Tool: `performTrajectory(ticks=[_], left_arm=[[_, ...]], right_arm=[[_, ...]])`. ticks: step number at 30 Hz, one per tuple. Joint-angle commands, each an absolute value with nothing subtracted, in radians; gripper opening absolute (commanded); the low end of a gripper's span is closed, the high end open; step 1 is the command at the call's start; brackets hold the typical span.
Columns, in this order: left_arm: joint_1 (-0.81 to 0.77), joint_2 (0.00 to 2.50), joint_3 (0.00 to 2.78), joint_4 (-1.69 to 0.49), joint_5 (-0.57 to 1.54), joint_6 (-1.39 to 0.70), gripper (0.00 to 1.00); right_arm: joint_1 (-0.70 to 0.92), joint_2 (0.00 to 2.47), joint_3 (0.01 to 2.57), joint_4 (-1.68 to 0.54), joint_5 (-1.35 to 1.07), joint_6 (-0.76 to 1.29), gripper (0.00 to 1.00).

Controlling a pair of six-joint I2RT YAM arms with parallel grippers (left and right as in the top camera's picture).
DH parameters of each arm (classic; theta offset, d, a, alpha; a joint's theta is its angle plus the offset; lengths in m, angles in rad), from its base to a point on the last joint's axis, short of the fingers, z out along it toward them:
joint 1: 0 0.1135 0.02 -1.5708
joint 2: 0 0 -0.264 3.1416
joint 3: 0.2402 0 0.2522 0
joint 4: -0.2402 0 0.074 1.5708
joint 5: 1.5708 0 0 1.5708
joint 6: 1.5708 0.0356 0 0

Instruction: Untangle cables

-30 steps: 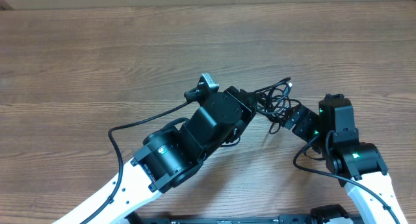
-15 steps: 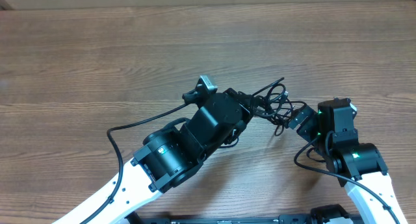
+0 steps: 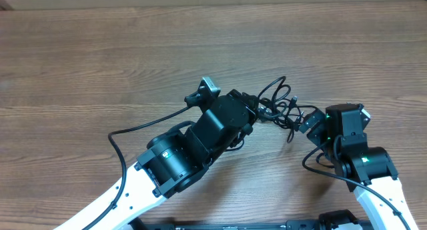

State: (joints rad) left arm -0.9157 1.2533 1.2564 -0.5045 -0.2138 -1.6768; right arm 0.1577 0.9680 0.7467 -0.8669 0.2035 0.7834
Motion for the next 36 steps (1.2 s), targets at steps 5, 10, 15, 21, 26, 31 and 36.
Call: performTrajectory(ticks=[5, 10, 15, 21, 26, 31, 36], left_arm=[[-0.902, 1.242, 1.272, -0.505, -0.3, -1.679, 0.04], [-0.902, 1.242, 1.272, -0.505, -0.299, -1.679, 0.04], [-0.902, 1.242, 1.272, -0.505, -0.308, -1.679, 0.04], [-0.902, 1.242, 1.272, -0.505, -0.325, -1.679, 0.04], [-0.902, 1.242, 1.272, -0.505, -0.325, -1.679, 0.04], [-0.904, 1.243, 1.272, -0.505, -0.322, -1.679, 0.04], [-0.904, 1.245, 1.272, -0.505, -0.322, -1.679, 0.04]], right_arm=[[0.148, 0.969, 0.753, -0.891, 0.343, 0.811, 1.0], [0.148, 0.963, 0.753, -0.884, 0.296, 0.81, 0.76], [0.148, 0.933, 0.753, -0.874, 0.282, 0.805, 0.04], [0.148, 0.858, 0.753, -0.87, 0.271, 0.751, 0.04], [0.148, 0.803, 0.753, -0.865, 0.253, 0.751, 0.04], [0.149, 0.778, 0.753, -0.801, 0.134, 0.687, 0.04], [0.149, 0.778, 0.753, -0.685, -0.114, 0.506, 0.04]])
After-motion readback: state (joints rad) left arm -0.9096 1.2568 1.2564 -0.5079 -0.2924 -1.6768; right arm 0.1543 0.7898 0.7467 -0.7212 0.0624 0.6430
